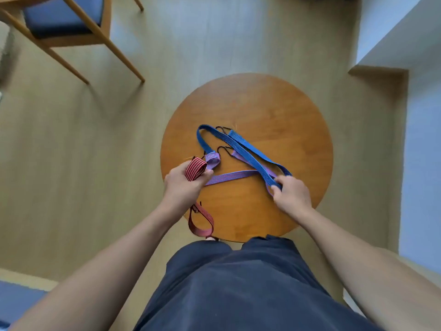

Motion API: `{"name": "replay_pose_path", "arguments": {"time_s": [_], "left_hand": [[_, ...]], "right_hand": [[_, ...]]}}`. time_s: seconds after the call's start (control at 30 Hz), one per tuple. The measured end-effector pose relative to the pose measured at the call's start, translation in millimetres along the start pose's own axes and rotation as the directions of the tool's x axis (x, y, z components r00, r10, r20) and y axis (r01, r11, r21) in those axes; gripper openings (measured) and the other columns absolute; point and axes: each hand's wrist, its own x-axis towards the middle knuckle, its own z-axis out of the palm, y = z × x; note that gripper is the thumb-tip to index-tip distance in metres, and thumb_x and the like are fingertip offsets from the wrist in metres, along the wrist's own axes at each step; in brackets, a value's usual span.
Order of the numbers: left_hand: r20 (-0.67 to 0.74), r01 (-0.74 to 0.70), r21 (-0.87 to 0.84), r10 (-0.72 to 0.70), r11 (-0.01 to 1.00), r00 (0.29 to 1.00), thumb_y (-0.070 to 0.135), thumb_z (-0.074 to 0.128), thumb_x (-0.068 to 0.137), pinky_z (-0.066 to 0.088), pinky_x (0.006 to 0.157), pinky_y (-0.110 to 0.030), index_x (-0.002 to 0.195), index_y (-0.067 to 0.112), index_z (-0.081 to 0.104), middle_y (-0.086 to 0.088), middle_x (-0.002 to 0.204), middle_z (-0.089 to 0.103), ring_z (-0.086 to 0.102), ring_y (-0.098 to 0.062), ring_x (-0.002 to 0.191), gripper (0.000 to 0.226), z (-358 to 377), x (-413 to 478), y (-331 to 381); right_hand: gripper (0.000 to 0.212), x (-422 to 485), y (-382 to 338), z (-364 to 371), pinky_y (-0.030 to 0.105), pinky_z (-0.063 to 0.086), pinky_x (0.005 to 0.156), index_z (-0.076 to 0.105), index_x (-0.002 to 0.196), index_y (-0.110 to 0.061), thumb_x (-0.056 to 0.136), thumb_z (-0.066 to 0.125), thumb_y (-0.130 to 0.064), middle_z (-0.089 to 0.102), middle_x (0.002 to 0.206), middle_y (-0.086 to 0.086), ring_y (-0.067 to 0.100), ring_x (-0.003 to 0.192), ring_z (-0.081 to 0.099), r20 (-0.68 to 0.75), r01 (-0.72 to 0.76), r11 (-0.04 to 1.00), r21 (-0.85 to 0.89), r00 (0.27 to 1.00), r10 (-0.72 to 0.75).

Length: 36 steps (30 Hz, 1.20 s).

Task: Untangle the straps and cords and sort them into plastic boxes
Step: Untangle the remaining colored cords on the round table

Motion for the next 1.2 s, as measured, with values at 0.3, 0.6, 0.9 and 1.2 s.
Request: {"name": "replay_pose_path", "arguments": {"time_s": [0.3,0.6,0.9,1.2], "left_hand": [[0.048,-0.225,-0.093,0.23,0.97,0.972,0.038,0.081,0.078,0.045,0.057,-0.022,0.093,0.04,0.075,0.023,0.066,0.064,0.051,0.003,0.053,0.016,-12.6,22.2,86.0],[0.144,-0.512,-0.256,0.556,0.82,0.819,0.008,0.087,0.08,0.053,0.067,-0.029,0.094,0.02,0.078,0.001,0.077,0.074,0.064,-0.007,0.07,0.021,-35.8,1.0,180.5],[0.208,-0.598,-0.341,0.678,0.726,0.705,0.011,0.086,0.082,0.06,0.074,-0.023,0.095,0.023,0.08,-0.001,0.089,0.08,0.076,-0.019,0.086,0.019,-39.7,-16.0,230.1],[0.284,-0.444,-0.448,0.595,0.776,0.752,0.016,0.08,0.085,0.032,0.049,-0.03,0.049,0.027,0.059,0.003,0.047,0.037,0.033,-0.016,0.043,0.043,-42.4,-36.5,275.8]], "right_hand": [[0.008,-24.9,-108.2,-148.7,0.016,0.039,0.071,0.074,0.097,-0.02,0.09,0.069,-0.018,0.069,0.089,-0.006,0.013,0.086,0.062,-0.312,0.393,0.826,0.405,0.908,-0.279],[0.014,-87.9,-179.1,-224.3,0.023,0.054,0.075,0.072,0.105,-0.009,0.096,0.063,-0.004,0.072,0.086,0.0,0.008,0.081,0.068,-0.361,0.588,0.512,0.626,0.801,-0.478],[0.016,-118.3,-170.4,-264.3,0.032,0.058,0.081,0.07,0.107,-0.001,0.094,0.066,-0.009,0.076,0.096,0.015,0.024,0.089,0.073,-0.531,0.646,0.32,0.693,0.757,-0.38],[0.047,-110.8,-126.0,-228.2,0.037,0.054,0.096,0.059,0.127,-0.023,0.085,0.072,-0.005,0.065,0.119,-0.001,0.019,0.114,0.061,-0.373,0.426,0.605,0.672,0.901,-0.221]]}}
